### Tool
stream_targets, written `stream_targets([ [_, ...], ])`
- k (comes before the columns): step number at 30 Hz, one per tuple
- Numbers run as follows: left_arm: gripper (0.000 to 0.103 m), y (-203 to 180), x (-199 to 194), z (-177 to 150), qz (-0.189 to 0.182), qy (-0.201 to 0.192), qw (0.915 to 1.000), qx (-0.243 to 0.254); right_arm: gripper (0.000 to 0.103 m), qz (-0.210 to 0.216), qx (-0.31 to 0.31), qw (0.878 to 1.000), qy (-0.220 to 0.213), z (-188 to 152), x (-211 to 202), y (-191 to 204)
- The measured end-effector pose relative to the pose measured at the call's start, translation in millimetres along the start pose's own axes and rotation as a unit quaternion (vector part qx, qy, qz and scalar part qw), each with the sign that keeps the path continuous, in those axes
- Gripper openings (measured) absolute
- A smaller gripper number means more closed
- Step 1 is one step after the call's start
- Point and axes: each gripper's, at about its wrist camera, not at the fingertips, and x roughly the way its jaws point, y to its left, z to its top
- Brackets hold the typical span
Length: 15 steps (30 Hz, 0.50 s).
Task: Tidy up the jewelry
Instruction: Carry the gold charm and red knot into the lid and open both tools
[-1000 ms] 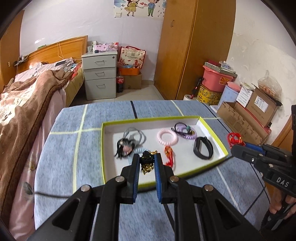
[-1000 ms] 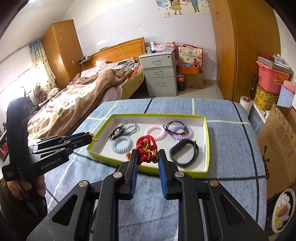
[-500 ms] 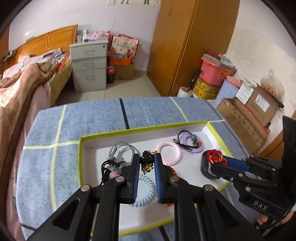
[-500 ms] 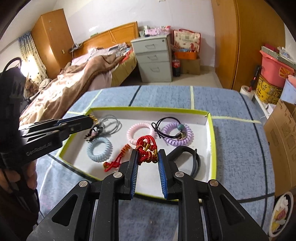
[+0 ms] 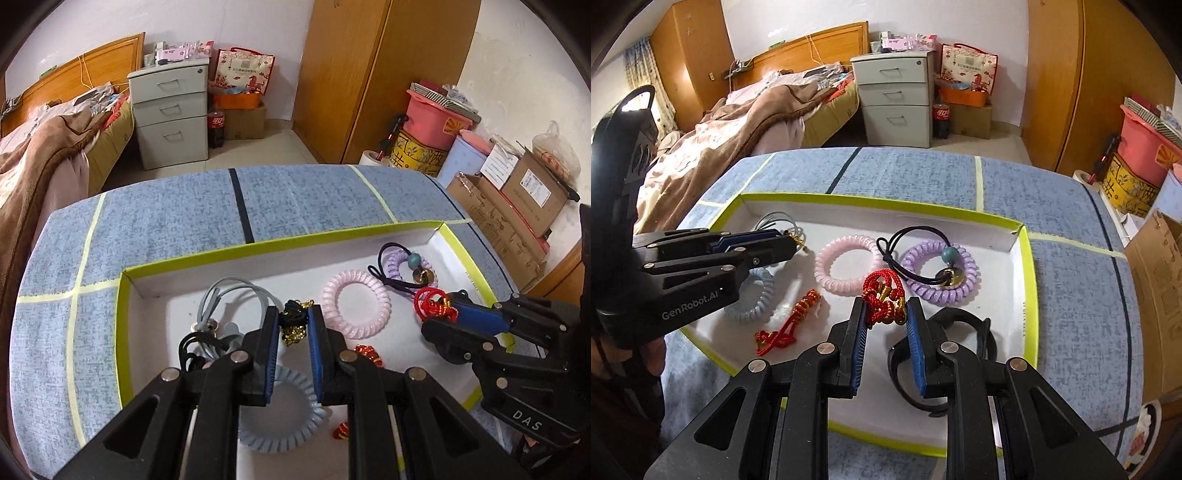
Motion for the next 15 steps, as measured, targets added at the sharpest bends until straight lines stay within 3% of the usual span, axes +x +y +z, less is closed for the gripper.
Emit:
stream_targets([
  [15, 0.017, 3.9, 7.9, -1.8, 0.001, 0.009, 0.9999, -0.012, 0.022, -0.036, -0.053, 0.998, 0.009, 1.5, 10.1, 14.7],
])
